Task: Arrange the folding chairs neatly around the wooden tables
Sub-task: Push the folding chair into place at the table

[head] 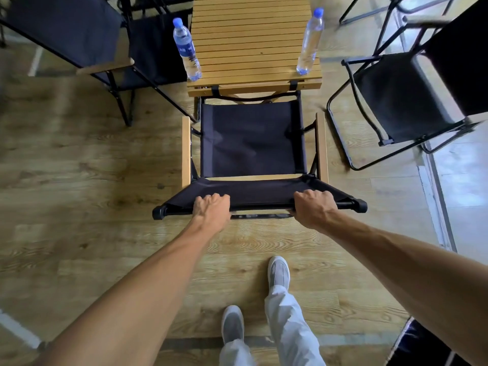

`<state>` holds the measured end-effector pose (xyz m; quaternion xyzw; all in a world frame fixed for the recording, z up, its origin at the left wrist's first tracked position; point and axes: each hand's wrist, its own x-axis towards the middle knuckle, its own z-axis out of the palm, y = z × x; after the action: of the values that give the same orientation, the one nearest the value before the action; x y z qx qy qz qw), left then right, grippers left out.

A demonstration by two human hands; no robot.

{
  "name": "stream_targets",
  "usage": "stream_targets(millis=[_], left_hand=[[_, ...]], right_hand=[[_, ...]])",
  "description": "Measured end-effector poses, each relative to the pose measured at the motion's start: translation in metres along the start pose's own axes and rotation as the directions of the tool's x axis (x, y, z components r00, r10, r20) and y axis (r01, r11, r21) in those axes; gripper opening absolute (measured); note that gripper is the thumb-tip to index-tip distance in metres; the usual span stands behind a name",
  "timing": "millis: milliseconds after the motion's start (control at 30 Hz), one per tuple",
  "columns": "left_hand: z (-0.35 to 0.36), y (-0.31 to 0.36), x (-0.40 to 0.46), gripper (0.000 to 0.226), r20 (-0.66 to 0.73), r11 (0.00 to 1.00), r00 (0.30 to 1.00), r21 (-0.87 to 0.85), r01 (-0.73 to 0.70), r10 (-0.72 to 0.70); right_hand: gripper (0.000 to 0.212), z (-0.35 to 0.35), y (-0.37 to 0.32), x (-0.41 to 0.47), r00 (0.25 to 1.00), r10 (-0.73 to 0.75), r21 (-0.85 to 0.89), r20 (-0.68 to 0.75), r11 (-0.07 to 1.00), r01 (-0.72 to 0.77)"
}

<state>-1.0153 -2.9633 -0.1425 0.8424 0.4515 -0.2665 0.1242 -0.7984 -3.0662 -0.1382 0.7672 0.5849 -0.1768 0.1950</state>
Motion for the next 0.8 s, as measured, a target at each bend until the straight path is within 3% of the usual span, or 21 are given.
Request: stream_targets(millis=[100, 167, 433, 600, 800], left_hand=[[-0.015, 0.011, -0.014, 0.048, 0.029, 0.991, 0.998, -0.121, -0.061, 0.065], [-0.032, 0.024, -0.027, 0.046, -0.018, 0.979, 0.992, -0.163, -0.126, 0.124], [-0.128, 0.099, -0.071, 0.046, -0.141, 0.95, 0.95, -0.104, -0.294, 0.278], [-0.187, 0.185, -0.069, 0.042, -0.184, 0.923, 0.913, -0.053, -0.38, 0.365], [-0.225, 0.331, -0.018, 0.044, -0.134, 0.905, 0.901, -0.048, -0.423, 0.414]], right_hand=[[0.068, 0.001, 0.003, -0.014, 0.999, -0.031, 0.063, 0.018, 0.998, 0.03], [0.074, -0.005, 0.008, -0.03, 0.999, -0.04, 0.089, -0.012, 0.995, 0.041], [0.066, -0.051, 0.08, -0.111, 0.987, 0.15, 0.266, -0.066, 0.956, -0.127], [0.068, -0.073, 0.178, -0.135, 0.959, 0.264, 0.281, -0.107, 0.933, -0.225], [0.064, -0.07, 0.331, -0.132, 0.931, 0.351, 0.265, -0.104, 0.912, -0.314]])
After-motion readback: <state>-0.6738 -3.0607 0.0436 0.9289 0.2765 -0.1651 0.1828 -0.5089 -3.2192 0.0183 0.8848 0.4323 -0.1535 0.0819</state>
